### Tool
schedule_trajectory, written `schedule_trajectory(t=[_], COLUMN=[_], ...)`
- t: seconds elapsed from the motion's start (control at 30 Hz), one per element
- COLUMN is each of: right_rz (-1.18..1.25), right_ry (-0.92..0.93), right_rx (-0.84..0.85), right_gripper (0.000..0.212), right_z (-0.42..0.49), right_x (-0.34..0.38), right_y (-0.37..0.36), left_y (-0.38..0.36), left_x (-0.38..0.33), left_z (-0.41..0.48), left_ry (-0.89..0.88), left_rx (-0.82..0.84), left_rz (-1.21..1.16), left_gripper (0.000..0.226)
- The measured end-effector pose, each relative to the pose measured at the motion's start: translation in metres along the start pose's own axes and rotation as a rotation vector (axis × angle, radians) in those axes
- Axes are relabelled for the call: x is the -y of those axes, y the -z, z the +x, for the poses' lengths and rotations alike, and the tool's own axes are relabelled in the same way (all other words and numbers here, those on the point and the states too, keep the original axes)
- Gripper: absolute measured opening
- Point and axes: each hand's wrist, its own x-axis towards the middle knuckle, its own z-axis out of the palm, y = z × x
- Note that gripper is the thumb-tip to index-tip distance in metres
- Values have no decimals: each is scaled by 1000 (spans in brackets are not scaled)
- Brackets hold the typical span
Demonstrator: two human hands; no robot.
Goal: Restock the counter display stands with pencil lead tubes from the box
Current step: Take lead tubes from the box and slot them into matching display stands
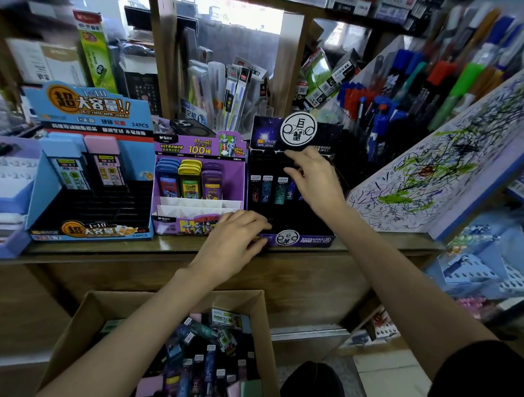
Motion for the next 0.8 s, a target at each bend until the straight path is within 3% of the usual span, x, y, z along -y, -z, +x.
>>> schedule_trajectory(t=[0.17,0.4,0.67,0.8], right_rz=[55,292,405,397], right_ry=[81,72,-325,-537], right_rx=[70,604,1022,982], right_gripper=[31,19,22,35], right_z=[-30,-131,-247,-269], right_x=[23,55,68,79], right_y=[16,-13,-128,-171], left_y=[24,15,-42,-61], left_x=[-1,26,64,70], left_z=[-43,-146,-255,-285], left_ry=[47,325,706,827], left_rx=[28,265,444,440], left_rz=[-77,-209,-323,-324], left_gripper=[26,21,22,36])
